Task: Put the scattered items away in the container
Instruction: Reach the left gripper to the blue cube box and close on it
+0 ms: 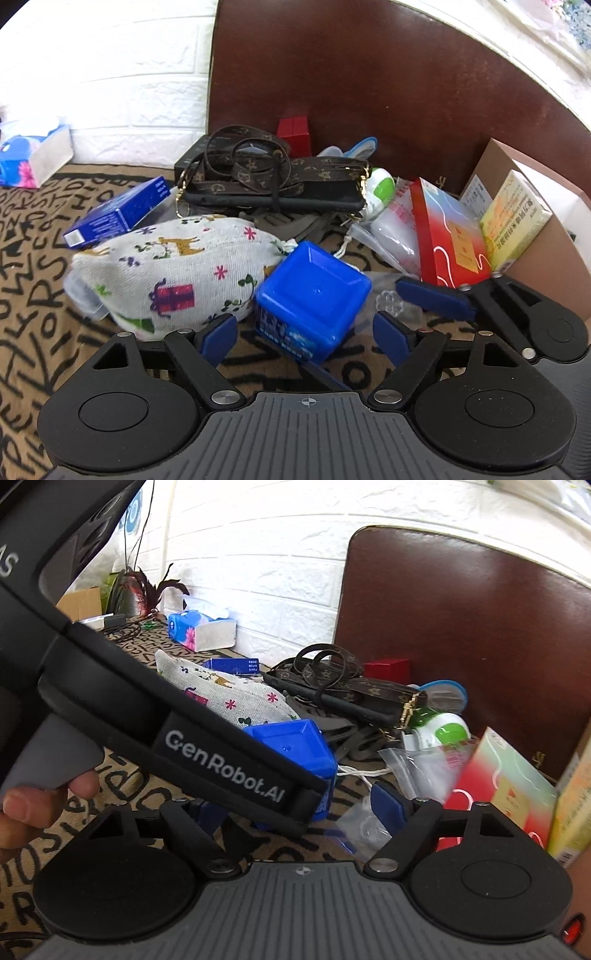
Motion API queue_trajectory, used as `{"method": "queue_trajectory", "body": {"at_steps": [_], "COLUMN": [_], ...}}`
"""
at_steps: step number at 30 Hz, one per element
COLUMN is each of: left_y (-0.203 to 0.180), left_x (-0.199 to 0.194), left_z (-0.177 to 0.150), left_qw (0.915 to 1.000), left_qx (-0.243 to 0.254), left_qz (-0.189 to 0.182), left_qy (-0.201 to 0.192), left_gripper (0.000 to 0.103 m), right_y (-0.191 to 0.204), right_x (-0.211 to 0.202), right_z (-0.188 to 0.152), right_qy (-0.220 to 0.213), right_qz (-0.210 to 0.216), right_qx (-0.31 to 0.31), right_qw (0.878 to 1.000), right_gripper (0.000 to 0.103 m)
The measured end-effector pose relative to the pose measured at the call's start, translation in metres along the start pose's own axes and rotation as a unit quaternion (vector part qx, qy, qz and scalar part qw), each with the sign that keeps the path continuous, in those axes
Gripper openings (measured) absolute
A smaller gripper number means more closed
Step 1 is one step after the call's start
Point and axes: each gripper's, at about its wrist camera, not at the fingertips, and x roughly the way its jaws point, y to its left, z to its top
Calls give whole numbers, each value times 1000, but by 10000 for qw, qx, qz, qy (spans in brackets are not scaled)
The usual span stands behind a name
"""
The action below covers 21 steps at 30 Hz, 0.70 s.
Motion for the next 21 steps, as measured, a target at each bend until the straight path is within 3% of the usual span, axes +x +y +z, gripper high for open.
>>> {"method": "queue_trajectory", "body": {"at_steps": [12,15,21], "left_y": [7,7,2], "left_x": [24,26,18], "left_z": [9,9,2], "left_qw": [9993,9994,9990], "left_qx": [-31,-3,95], "left_qz": [-313,-294,-353], "left_qy": [202,200,260], "left_gripper": [81,71,70], "right_y": [-6,-5,0], "right_x": [25,26,18], "right_z": [4,4,0], "right_qy": [69,72,75], "right_qz": [183,178,119], "right_qx": [-15,-5,-103], "right_qw": [9998,9998,9998], "right_gripper": [66,65,65]}}
